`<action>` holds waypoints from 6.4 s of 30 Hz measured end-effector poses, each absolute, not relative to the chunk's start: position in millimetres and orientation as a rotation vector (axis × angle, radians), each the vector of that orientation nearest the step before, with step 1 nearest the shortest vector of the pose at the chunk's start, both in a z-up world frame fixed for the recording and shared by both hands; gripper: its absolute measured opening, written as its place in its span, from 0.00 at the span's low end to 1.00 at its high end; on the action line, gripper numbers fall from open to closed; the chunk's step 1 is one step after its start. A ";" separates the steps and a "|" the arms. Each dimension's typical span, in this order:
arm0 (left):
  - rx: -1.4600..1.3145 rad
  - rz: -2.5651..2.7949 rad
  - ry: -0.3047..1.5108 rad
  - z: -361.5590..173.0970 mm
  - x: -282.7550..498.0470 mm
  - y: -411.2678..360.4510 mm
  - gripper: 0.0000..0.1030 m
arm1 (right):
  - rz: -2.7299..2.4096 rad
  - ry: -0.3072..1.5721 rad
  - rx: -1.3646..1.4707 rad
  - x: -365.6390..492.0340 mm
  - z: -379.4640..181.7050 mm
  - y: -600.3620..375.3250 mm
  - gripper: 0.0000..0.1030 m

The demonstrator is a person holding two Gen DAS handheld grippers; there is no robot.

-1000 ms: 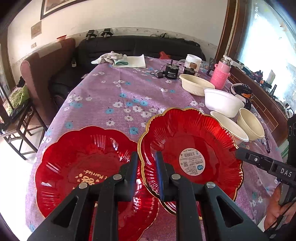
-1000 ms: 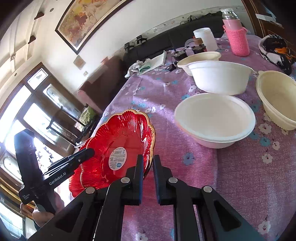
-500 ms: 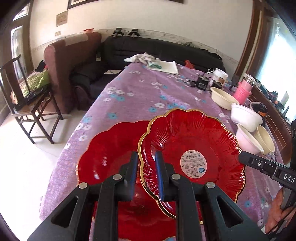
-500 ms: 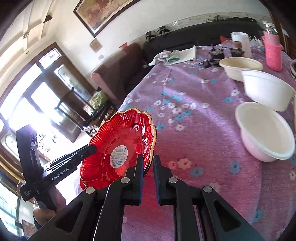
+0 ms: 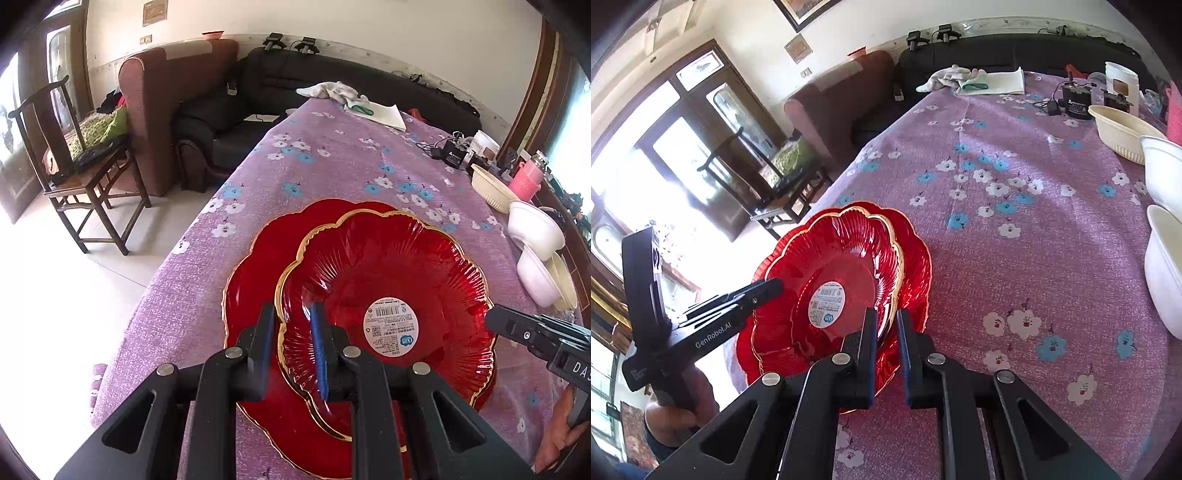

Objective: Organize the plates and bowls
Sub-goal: 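Carry the gold-rimmed plate over the wedding plate and lower it inside, then open the left tool to release the gold-rimmed plate and withdraw, then grasp the rim of the white bowl with the left tool, then lift the white bowl and carry it toward the stacked red plates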

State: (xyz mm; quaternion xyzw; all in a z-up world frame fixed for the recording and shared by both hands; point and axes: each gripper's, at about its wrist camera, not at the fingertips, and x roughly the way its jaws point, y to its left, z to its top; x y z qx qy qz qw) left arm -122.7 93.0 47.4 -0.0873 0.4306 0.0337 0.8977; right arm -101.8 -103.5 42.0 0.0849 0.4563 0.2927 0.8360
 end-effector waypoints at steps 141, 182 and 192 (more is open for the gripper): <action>0.025 -0.364 0.940 43.0 -105.8 -141.6 0.16 | 0.320 0.888 0.413 -162.6 25.8 -317.1 0.13; -0.046 -0.306 0.792 84.9 -127.4 -79.6 0.13 | 0.361 0.827 0.289 -150.8 70.5 -257.2 0.12; -0.092 -0.232 0.763 90.8 -128.2 -38.4 0.15 | 0.420 0.838 0.239 -130.9 79.3 -216.2 0.12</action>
